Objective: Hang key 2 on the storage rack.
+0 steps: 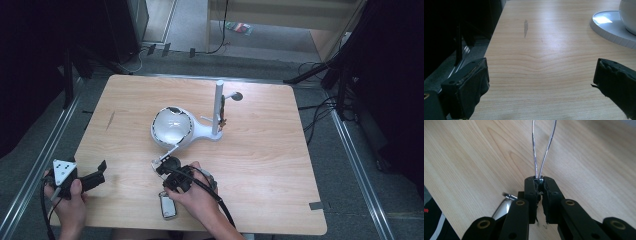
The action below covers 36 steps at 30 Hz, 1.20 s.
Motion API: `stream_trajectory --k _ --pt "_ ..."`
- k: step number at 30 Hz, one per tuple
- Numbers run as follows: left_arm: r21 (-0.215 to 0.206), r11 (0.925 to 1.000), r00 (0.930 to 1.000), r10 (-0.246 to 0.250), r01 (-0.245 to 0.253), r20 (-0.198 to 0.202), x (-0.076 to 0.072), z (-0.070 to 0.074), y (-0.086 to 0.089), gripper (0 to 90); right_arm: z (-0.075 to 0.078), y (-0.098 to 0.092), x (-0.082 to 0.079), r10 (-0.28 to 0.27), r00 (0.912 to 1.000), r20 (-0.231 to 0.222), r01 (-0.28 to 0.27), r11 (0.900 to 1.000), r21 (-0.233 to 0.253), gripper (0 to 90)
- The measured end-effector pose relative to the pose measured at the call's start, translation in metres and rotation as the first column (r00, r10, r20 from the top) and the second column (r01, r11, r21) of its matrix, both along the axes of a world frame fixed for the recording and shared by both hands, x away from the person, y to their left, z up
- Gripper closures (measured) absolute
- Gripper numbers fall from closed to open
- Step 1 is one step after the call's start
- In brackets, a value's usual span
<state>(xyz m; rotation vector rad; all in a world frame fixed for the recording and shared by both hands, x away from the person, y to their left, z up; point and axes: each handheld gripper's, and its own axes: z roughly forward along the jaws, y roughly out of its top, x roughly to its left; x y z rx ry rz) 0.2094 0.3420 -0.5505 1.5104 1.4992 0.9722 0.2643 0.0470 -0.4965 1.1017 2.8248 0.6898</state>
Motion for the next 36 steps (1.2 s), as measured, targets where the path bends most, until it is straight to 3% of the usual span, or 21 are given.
stream_trajectory --k 8,10,12,14,15,16,17,19,22,23,24,26,27,28,29,32,36 --pt "0.000 1.0000 1.0000 -0.001 0.001 -0.003 0.001 0.000 0.000 0.3 0.010 -0.005 -0.004 -0.006 0.9982 0.060 0.003 0.998 0.057 83.4" --pt "-0.001 1.0000 1.0000 0.001 -0.001 -0.003 0.001 0.000 0.000 0.3 0.013 -0.007 -0.005 -0.018 0.9963 0.084 0.011 0.996 0.091 83.4" --pt "-0.005 1.0000 1.0000 0.002 -0.002 -0.001 0.001 0.000 0.000 0.3 0.016 -0.008 -0.006 -0.033 0.9913 0.128 0.019 0.994 0.109 83.4" --pt "-0.003 1.0000 1.0000 0.001 -0.001 -0.001 0.001 0.000 0.000 0.3 0.016 -0.009 -0.006 -0.033 0.9893 0.142 0.017 0.993 0.116 83.5" --pt "-0.003 1.0000 1.0000 0.001 -0.001 -0.001 0.001 0.000 0.000 0.3 0.019 -0.012 -0.008 -0.056 0.9835 0.172 0.031 0.989 0.142 83.5" --pt "-0.003 1.0000 1.0000 0.001 -0.001 -0.001 0.001 0.000 0.000 0.3 0.019 -0.012 -0.008 -0.056 0.9835 0.172 0.031 0.989 0.142 83.5" --pt "-0.004 1.0000 1.0000 0.000 0.000 -0.003 0.001 0.000 0.000 0.3 0.021 -0.015 -0.009 -0.080 0.9727 0.218 0.038 0.981 0.191 83.5" --pt "-0.003 1.0000 1.0000 -0.001 0.001 -0.003 0.001 0.000 0.000 0.3 0.023 -0.016 -0.010 -0.090 0.9689 0.231 0.042 0.978 0.205 83.5" --pt "-0.003 1.0000 1.0000 -0.001 0.001 -0.005 0.001 0.000 0.000 0.3 0.026 -0.020 -0.012 -0.114 0.9507 0.289 0.040 0.968 0.248 83.5" --pt "-0.003 1.0000 1.0000 -0.001 0.001 -0.005 0.001 0.000 0.000 0.3 0.029 -0.023 -0.014 -0.132 0.9381 0.320 0.041 0.960 0.277 83.5" --pt "-0.002 1.0000 1.0000 -0.001 0.001 -0.005 0.001 0.000 0.000 0.3 0.029 -0.023 -0.014 -0.132 0.9381 0.320 0.041 0.960 0.277 83.5" --pt "-0.002 1.0000 1.0000 -0.001 0.001 -0.005 0.001 0.000 0.000 0.3 0.030 -0.025 -0.014 -0.143 0.9207 0.363 0.029 0.953 0.300 83.5" --pt "-0.002 1.0000 1.0000 -0.001 0.001 -0.005 0.001 0.000 0.000 0.3 0.031 -0.028 -0.015 -0.157 0.9068 0.391 0.025 0.947 0.322 83.5" --pt "-0.002 1.0000 1.0000 -0.001 0.001 -0.005 0.001 0.000 0.000 0.3 0.031 -0.028 -0.015 -0.157 0.9068 0.391 0.025 0.947 0.322 83.5" --pt "-0.001 1.0000 1.0000 -0.001 0.001 -0.005 0.001 0.000 0.000 0.3 0.031 -0.030 -0.016 -0.171 0.8959 0.410 0.026 0.942 0.335 83.5" --pt "-0.001 1.0000 1.0000 -0.001 0.001 -0.008 0.001 0.000 0.000 0.3 0.032 -0.033 -0.016 -0.188 0.8881 0.419 0.033 0.936 0.350 83.5" --pt "-0.002 1.0000 1.0000 -0.001 0.001 -0.007 0.001 0.000 0.000 0.3 0.036 -0.037 -0.017 -0.219 0.8664 0.449 0.040 0.927 0.374 83.5"
